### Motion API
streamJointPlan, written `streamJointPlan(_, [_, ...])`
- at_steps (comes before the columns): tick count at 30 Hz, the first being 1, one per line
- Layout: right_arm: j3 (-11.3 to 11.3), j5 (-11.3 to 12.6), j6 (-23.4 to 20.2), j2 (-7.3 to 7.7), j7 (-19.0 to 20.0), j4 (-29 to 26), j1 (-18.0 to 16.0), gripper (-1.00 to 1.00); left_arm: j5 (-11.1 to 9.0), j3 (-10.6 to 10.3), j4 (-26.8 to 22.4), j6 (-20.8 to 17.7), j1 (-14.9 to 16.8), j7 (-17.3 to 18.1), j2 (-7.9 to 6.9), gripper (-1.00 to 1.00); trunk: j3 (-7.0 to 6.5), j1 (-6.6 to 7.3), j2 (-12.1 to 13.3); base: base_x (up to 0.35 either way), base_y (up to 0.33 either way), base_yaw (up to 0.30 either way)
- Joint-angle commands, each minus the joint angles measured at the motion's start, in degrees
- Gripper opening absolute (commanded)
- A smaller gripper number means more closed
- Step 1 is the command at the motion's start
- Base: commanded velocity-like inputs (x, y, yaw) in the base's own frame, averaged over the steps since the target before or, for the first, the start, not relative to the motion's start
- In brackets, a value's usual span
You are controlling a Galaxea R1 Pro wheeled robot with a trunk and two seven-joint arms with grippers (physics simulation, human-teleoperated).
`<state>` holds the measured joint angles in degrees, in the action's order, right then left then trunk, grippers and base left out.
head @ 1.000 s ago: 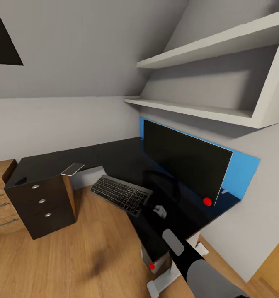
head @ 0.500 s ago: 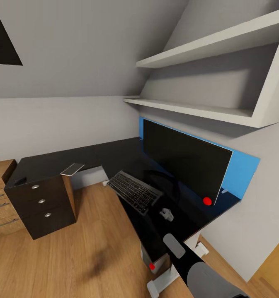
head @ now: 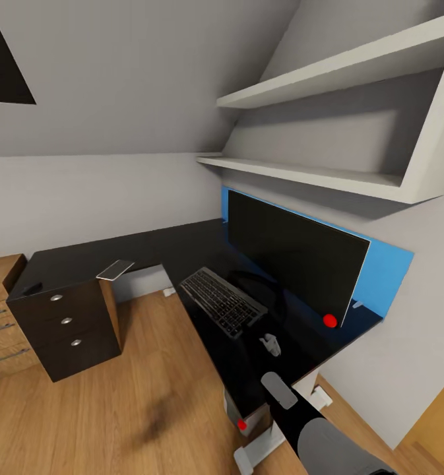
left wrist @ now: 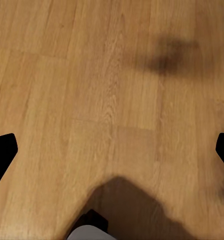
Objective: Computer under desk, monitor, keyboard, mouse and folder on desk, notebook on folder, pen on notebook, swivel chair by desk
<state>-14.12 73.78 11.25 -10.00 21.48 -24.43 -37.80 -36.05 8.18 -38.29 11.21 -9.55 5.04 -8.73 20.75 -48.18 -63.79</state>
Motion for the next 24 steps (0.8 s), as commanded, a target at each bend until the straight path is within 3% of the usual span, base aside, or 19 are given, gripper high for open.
streamJointPlan(1, [-0.40, 3.99, 0.35, 0.00, 0.34, 0.09, -0.08, -1.00, -0.60, 0.08, -0.06, 1.04, -0.03, 0.49, -0.01, 1.00, 0.05, -0.01, -0.04, 0.000, 0.000, 0.000])
streamJointPlan(3, [-0.32, 5.91, 0.35, 0.00, 0.29, 0.13, -0.08, -1.00, -0.60, 0.08, -0.05, 1.88, -0.03, 0.50, 0.00, 1.00, 0.05, -0.01, -0.04, 0.131, 0.109, 0.000])
streamJointPlan(11, [-0.16, 6.54, 0.35, 0.00, 0.17, 0.17, -0.08, -1.00, -0.69, 0.08, -0.11, 2.15, -0.03, 0.67, -0.04, 1.00, 0.05, -0.01, -0.04, 0.079, 0.109, 0.000])
streamJointPlan(12, [-0.13, 7.76, 0.35, 0.00, 0.20, 0.17, -0.08, -1.00, -0.69, 0.10, -0.11, 2.15, -0.03, 0.72, -0.04, 1.00, 0.05, -0.01, -0.04, 0.001, 0.002, 0.000])
streamJointPlan(17, [-0.04, 8.76, 0.41, 0.00, 0.23, 0.24, -0.08, -1.00, -0.69, 0.15, -0.11, 3.02, -0.03, 0.76, -0.04, 1.00, 0.05, -0.01, -0.04, 0.000, 0.000, 0.000])
streamJointPlan(19, [0.03, 13.79, 0.49, 0.00, 0.23, 1.14, -0.08, -1.00, -0.69, 0.09, -0.12, 3.79, -0.03, 0.82, 0.00, 1.00, 0.05, -0.01, -0.04, 0.000, 0.000, 0.000])
streamJointPlan(21, [-0.01, 16.94, 0.57, 0.00, 0.23, 1.32, -0.08, -1.00, -0.69, 0.08, -0.12, 3.87, -0.03, 0.84, 0.02, 1.00, 0.05, -0.01, -0.04, 0.000, 0.000, 0.000])
streamJointPlan(24, [-0.10, 18.18, 0.60, 0.00, 0.23, 1.39, -0.08, -1.00, -0.69, 0.08, -0.12, 3.90, -0.03, 0.85, 0.02, 1.00, 0.05, -0.01, -0.04, 0.000, 0.000, 0.000])
